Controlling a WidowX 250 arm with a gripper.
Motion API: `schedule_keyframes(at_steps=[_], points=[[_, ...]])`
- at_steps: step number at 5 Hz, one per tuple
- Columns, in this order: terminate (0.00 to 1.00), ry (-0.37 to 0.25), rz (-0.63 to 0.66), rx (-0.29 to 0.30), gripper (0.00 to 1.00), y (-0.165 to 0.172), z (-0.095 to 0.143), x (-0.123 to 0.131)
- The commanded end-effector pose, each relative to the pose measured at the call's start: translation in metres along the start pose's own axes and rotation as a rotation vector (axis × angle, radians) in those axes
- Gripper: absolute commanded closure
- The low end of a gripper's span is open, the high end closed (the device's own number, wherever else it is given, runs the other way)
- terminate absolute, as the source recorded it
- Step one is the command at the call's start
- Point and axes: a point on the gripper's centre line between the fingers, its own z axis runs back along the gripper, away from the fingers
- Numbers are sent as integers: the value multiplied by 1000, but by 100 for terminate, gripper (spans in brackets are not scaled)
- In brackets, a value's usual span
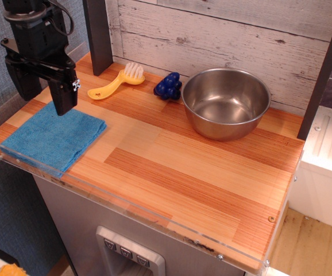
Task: Place vessel on the blue cloth
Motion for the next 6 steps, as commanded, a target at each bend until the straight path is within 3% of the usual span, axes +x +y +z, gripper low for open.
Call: schedule_keyframes(at_steps=[1,2,4,5,6], points=[[0,0,0,0,0,0,0,0],[0,-22,-8,-1,0,-24,2,17],[0,-65,53,-43,0,-89,-1,83],[0,-105,131,-56,0,-103,-2,115],[0,-127,154,-51,0,-107,-4,127]])
